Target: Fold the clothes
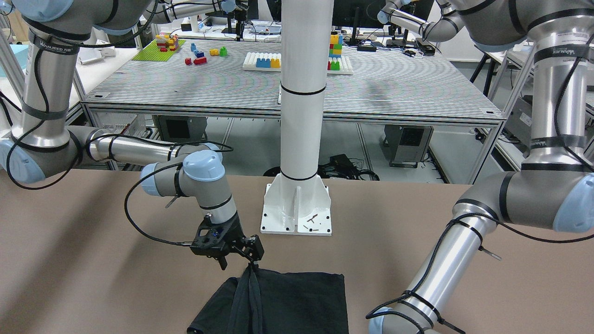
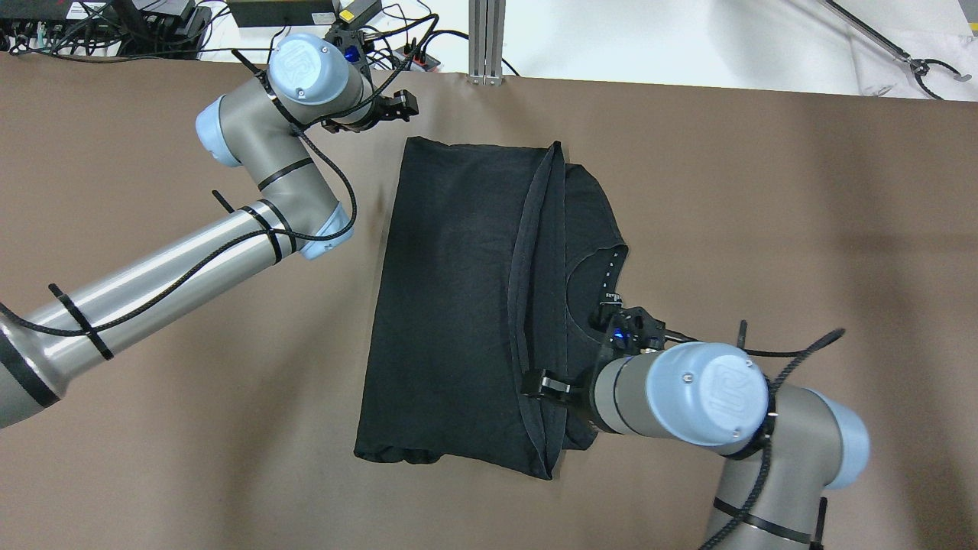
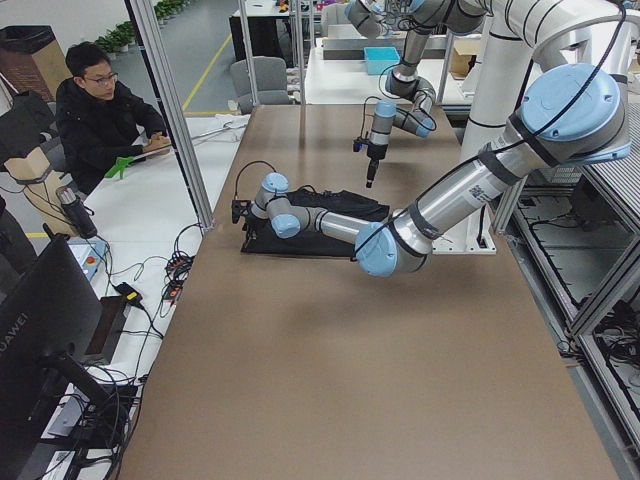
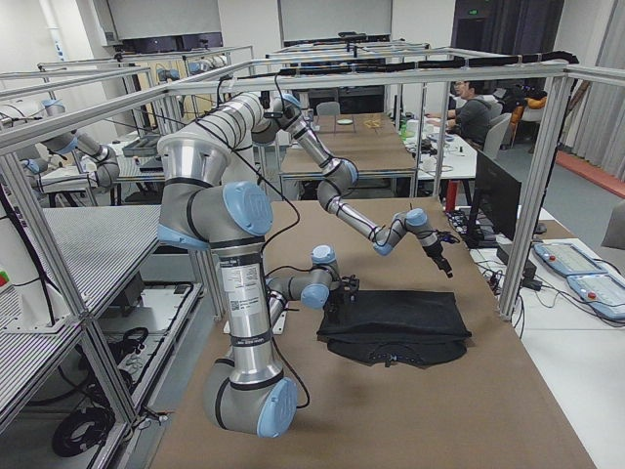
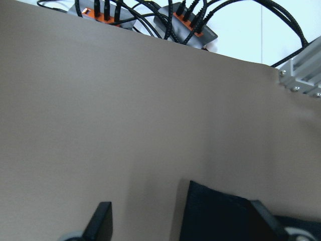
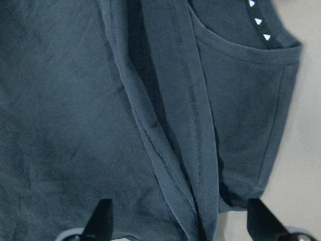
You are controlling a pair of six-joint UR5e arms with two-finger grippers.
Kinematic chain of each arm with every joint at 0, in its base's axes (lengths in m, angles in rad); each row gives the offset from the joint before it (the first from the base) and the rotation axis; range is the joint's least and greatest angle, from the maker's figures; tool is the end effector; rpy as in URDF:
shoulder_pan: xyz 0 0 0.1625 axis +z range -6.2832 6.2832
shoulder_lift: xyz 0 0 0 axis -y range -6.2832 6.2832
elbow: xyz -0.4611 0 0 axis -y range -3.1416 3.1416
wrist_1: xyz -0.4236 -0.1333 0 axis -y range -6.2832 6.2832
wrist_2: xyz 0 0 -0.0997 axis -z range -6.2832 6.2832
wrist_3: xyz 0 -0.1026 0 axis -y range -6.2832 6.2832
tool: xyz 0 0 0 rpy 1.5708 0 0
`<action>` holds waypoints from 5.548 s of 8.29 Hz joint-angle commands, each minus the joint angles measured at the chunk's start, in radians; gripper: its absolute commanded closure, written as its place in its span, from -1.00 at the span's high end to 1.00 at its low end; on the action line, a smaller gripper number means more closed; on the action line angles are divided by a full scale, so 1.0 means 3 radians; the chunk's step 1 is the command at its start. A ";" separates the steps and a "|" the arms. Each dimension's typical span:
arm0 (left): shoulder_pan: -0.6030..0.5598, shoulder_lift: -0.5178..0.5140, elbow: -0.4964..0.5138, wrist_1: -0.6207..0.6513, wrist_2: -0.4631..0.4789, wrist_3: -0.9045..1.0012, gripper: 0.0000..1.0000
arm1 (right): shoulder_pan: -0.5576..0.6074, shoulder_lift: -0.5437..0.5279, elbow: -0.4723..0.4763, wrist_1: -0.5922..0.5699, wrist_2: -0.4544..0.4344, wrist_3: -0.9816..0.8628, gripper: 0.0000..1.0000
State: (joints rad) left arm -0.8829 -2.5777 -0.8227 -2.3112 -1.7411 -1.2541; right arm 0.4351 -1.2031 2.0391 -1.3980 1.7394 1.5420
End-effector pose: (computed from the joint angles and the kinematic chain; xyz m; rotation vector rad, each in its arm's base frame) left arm 0.5061 -0.7984 0.2714 0.4376 0.9184 -0.4320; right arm -0.4847 -0.3533 0.2480 0.0817 -1.0183 0.2855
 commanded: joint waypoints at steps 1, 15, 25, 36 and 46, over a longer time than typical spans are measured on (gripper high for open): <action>-0.0023 0.0217 -0.0259 0.0014 0.0005 0.0003 0.88 | -0.0126 0.0786 -0.0470 -0.0761 -0.0239 -0.0877 0.48; -0.0023 0.0329 -0.0330 -0.0002 0.0062 -0.0083 0.88 | -0.0668 0.0697 -0.0554 -0.1322 -0.0915 -0.1903 -0.63; 0.0003 0.0339 -0.0386 0.0003 0.0148 -0.0150 0.88 | -0.0500 0.0443 -0.0356 -0.1317 -0.0630 -0.2224 -1.00; 0.0110 0.0396 -0.0479 0.0029 0.0276 -0.0283 0.88 | -0.0489 0.0871 -0.0758 -0.1241 -0.0670 -0.1784 0.88; 0.0166 0.0457 -0.0484 0.0024 0.0353 -0.0299 0.88 | -0.0187 0.0856 -0.0804 -0.1210 -0.0317 -0.2389 -1.00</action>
State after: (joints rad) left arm -0.8355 -2.4417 -0.9676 -2.3036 -1.6353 -1.3432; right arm 0.3505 -0.9450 1.7952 -1.7683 1.6163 0.8794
